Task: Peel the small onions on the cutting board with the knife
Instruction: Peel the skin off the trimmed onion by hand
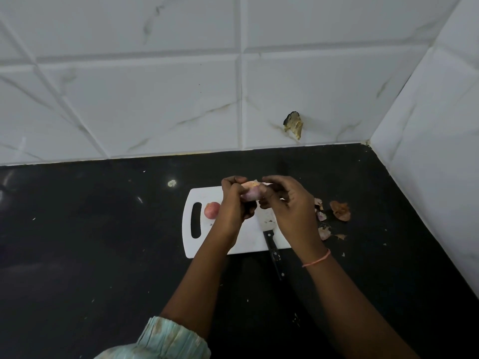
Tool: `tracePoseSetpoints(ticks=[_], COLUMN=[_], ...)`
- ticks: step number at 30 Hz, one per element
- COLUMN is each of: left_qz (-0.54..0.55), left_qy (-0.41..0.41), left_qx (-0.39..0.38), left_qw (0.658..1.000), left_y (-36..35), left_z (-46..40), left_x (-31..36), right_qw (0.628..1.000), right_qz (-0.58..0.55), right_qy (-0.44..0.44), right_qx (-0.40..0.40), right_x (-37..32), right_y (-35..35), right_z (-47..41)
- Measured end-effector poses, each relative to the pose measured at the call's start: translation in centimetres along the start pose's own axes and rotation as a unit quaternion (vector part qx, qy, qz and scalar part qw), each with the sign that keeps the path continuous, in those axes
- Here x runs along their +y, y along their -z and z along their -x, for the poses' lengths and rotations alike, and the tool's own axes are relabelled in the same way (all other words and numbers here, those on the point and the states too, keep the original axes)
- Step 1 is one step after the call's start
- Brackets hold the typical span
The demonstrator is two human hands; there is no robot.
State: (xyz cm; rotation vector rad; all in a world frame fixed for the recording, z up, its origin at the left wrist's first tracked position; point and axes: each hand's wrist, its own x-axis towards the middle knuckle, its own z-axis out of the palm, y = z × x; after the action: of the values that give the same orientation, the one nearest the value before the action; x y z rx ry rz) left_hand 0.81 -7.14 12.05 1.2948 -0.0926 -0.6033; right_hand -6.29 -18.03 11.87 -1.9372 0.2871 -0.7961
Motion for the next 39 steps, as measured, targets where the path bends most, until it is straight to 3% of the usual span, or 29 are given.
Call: tracePoseSetpoints(ticks=[7, 13, 17, 25, 29, 39], left_qz=[-0.039, -0.063, -0.072, -0.029, -0.025, -0.027], left_qy=[-0.027, -0.053, -0.058, -0.021, -0.028, -0.056], left_qx=[0.001, -0.005, 0.005, -0.013, -0.001, 0.016], left_qw=[0.999, 0.997, 0.996, 0.999, 0.999, 0.998], left_y=[0.4, 0.6, 0.9, 0.8, 0.6, -0.2], left_z=[-0.3, -0.5, -0.7, 0.1, 0.7, 1.5], left_x=[0.2, 0.2, 0.2, 0.5, 0.4, 0.1], right_qw=[1.0, 0.989, 0.985, 0.999, 0.999, 0.999], right_qz=[-0.01, 0.112, 0.137, 0.026, -0.027, 0.04], right_qy=[0.012, 0.09, 0.11, 0.015, 0.007, 0.017], right_qx=[0.0, 0.015, 0.004, -0.043, -0.022, -0.007], right_x=[0.3, -0.3, -0.3, -0.7, -0.5, -1.0], right_y=[-0.2, -0.6, -0.5, 0.2, 0.2, 0.6], right_z=[-0.1, -0.5, -1.2, 0.1, 0.7, 0.5])
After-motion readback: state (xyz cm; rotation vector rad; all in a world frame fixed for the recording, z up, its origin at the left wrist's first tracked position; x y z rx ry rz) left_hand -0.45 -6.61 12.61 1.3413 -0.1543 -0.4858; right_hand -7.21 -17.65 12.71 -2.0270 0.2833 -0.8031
